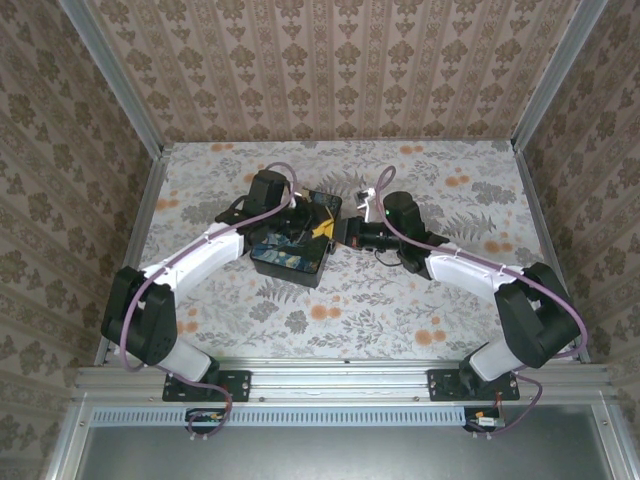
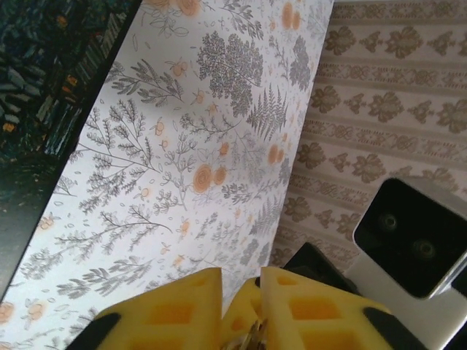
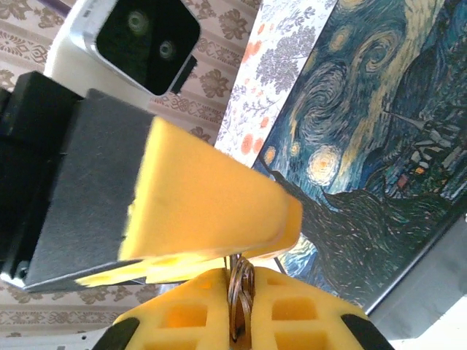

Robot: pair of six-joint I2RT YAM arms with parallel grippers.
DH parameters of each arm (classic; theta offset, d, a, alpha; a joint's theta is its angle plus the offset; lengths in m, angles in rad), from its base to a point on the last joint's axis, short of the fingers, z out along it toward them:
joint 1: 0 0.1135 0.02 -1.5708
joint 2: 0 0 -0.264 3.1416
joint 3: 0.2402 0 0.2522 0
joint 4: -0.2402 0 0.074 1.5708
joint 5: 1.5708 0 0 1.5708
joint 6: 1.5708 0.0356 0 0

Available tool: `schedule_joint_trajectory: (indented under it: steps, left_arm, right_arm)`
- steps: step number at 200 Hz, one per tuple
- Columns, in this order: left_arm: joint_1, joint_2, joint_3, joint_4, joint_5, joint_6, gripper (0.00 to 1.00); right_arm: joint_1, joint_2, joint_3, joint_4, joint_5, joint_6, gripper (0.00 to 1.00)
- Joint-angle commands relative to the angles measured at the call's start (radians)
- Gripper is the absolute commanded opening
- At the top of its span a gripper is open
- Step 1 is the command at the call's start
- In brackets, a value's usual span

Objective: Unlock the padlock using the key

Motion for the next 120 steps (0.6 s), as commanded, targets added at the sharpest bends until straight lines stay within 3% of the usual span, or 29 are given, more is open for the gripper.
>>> schedule_joint_trajectory:
  steps: [1, 120]
  left_arm:
    - [0.015, -0.051, 0.023, -0.058, 0.006, 0.063, 0.37]
    - [0.002, -0.039, 0.020, -0.040, 0.004, 0.098, 0.32]
  right_arm:
    - [-0.013, -0.049, -0.016, -0.061, 0.023, -0.090, 0.02]
    - [-0.035, -0.045, -0.015, -0.026, -0.061, -0.090, 0.02]
